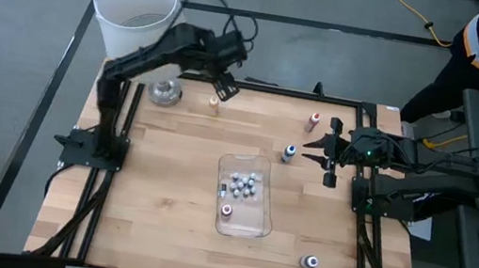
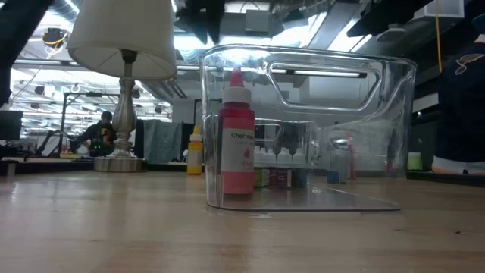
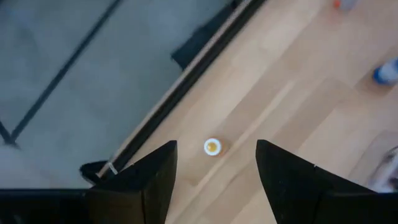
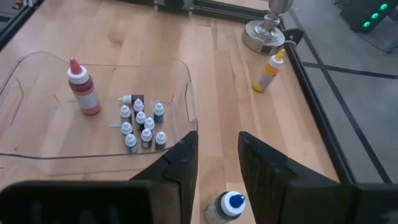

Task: Pick & Place food coloring
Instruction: Put the large yellow coloring bottle into the transparent container

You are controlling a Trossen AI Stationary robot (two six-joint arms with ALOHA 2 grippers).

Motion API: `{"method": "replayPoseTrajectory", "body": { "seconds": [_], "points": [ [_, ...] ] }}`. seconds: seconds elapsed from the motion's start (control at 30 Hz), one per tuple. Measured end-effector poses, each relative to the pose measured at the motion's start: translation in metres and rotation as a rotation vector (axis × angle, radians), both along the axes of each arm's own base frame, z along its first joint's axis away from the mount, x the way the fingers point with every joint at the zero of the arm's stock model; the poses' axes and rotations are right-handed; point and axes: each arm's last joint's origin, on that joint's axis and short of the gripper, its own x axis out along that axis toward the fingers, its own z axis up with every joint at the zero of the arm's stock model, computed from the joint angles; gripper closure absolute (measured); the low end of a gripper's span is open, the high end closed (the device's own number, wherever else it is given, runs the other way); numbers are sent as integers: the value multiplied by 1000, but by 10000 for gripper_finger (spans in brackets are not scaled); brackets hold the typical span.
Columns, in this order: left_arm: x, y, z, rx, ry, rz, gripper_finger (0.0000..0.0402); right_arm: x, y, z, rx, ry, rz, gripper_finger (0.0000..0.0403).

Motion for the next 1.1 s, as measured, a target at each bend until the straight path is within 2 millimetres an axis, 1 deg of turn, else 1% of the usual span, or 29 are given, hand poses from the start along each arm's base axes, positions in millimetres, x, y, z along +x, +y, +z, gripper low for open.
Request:
{"method": "replayPoseTrajectory", "body": {
  "seconds": [0.1, 0.33, 0.53, 0.6, 0.77, 0.93, 1.1],
  "points": [
    [13, 21, -23, -35, 94, -16, 187, 0, 0, 0, 15, -2, -9, 286],
    [51, 50, -87, 22, 379, -75, 187, 0, 0, 0, 47, -6, -29, 286],
    [67, 69, -134, -136, 440, -136, 186, 0, 0, -1, 83, -4, -52, 286],
    [70, 71, -142, -169, 448, -157, 183, -1, 0, -1, 85, 5, -55, 286],
    [72, 72, -153, -198, 490, -216, 165, -3, 0, -4, 86, 42, -58, 286],
    [66, 69, -178, -246, 592, -222, 142, -4, -1, -6, 60, 55, -98, 286],
    [59, 66, -197, -254, 690, -208, 124, -4, -2, -5, 38, 56, -103, 286]
  ]
}}
